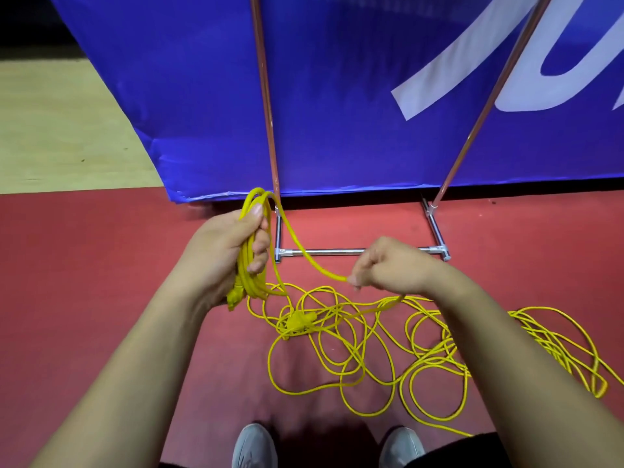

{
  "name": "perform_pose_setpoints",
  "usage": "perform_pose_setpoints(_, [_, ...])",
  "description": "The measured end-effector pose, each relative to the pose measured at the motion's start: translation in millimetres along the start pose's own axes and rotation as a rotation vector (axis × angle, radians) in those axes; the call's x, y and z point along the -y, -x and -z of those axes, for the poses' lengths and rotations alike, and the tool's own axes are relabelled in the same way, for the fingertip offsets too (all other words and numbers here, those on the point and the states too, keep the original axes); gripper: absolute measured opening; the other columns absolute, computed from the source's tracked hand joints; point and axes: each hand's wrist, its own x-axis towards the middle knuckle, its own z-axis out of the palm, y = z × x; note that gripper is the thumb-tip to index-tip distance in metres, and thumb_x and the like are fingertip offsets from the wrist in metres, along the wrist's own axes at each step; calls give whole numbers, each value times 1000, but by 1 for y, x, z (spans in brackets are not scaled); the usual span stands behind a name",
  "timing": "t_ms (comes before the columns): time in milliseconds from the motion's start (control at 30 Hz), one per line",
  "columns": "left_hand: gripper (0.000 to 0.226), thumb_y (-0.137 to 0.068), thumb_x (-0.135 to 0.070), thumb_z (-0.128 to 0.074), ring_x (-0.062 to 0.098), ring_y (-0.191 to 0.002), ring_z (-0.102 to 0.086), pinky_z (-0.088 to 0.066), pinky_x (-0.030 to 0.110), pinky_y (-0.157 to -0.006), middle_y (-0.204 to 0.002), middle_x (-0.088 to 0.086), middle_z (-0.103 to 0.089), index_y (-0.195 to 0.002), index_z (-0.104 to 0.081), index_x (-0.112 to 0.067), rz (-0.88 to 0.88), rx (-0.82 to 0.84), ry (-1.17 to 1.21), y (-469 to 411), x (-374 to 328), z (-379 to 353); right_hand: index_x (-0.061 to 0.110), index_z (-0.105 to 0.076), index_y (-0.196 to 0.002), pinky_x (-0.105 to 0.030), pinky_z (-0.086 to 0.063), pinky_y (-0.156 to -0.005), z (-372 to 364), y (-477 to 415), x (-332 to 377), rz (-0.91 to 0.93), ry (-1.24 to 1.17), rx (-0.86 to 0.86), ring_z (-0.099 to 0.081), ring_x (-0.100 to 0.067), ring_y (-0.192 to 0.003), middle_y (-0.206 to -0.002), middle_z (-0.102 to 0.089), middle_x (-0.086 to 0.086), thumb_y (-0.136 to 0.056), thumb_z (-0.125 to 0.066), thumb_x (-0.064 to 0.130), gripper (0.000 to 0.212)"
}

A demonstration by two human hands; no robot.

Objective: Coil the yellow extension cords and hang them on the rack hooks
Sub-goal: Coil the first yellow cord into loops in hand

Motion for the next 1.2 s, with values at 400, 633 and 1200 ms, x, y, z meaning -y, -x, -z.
perform_pose_setpoints(400, [34,-94,-30,-52,10,-35,-36,-25,21,-41,-48,1,-43,-90,-51,4,153,332,-165,8,13,-31,8,-65,-73,-30,-18,-50,-4,-4,4,344,-620,24,-23,-12,-43,-48,-31,3,-87,-61,23,21])
perform_pose_setpoints(633, [28,-93,-22,-40,-1,-28,-29,-19,16,-38,-41,-11,-33,-74,-54,-5,205,216,436,0,4,-24,16,-61,-86,-35,-44,-84,-15,-25,-49,207,-362,105,-58,-19,-84,-84,-66,-9,-94,-60,17,8])
perform_pose_setpoints(1200, [23,-83,-19,-53,29,-41,-59,-47,26,-41,-55,22,-60,-77,-60,2,350,244,-41,15,2,-20,10,-73,-75,-28,-36,-48,-11,4,33,387,-116,-154,-42,-7,-51,-51,-52,4,-85,-67,21,16])
